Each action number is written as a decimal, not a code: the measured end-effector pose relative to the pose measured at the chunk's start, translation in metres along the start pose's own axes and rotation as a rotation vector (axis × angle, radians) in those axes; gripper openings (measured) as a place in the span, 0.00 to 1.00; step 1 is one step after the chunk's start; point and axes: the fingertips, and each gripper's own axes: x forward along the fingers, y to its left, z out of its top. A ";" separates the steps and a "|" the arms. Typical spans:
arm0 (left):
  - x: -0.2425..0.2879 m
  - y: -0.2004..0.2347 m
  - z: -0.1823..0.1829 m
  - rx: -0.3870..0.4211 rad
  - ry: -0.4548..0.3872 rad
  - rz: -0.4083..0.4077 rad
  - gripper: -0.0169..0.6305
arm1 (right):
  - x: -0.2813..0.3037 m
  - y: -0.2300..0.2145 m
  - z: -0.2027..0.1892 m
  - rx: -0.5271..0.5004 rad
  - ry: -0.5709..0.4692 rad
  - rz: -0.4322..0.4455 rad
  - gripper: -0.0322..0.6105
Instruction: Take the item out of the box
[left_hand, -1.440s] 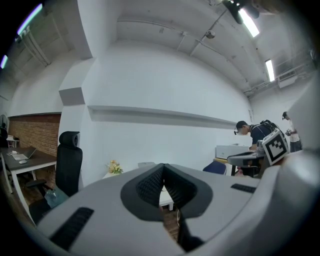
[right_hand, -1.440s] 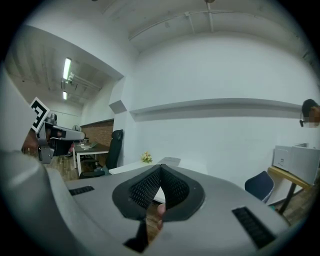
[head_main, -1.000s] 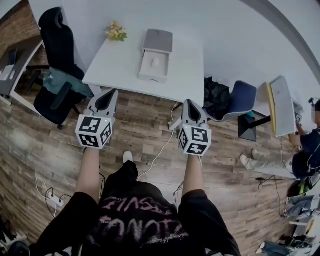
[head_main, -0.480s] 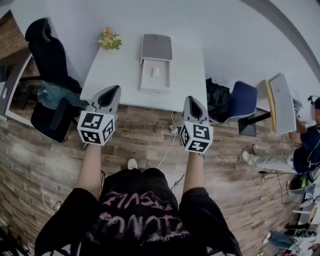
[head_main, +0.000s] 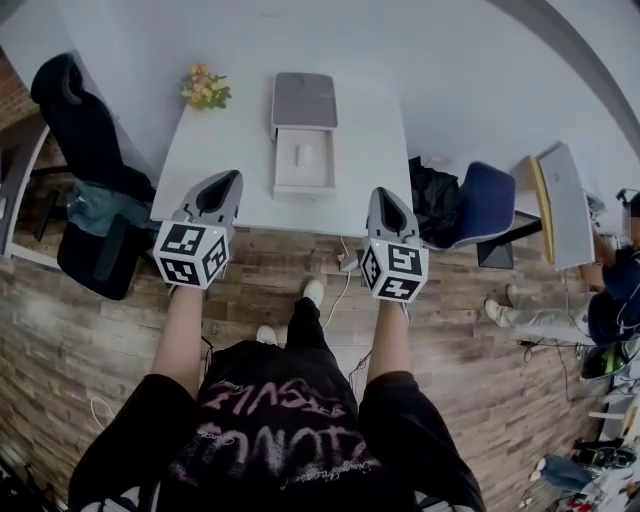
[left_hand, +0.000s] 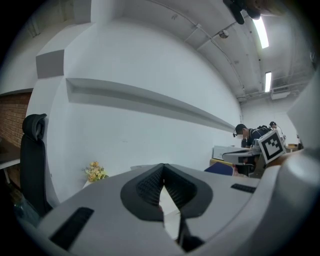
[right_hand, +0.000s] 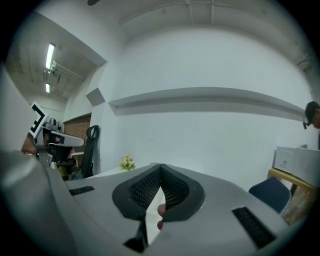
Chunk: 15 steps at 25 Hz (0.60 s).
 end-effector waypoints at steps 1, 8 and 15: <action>0.007 0.003 -0.001 0.003 0.005 0.001 0.03 | 0.008 -0.003 0.000 0.001 -0.001 0.003 0.07; 0.072 0.021 -0.001 0.019 0.033 0.034 0.03 | 0.074 -0.035 -0.002 0.017 -0.008 0.029 0.07; 0.138 0.033 0.004 0.011 0.050 0.074 0.03 | 0.140 -0.074 0.002 0.024 0.001 0.070 0.07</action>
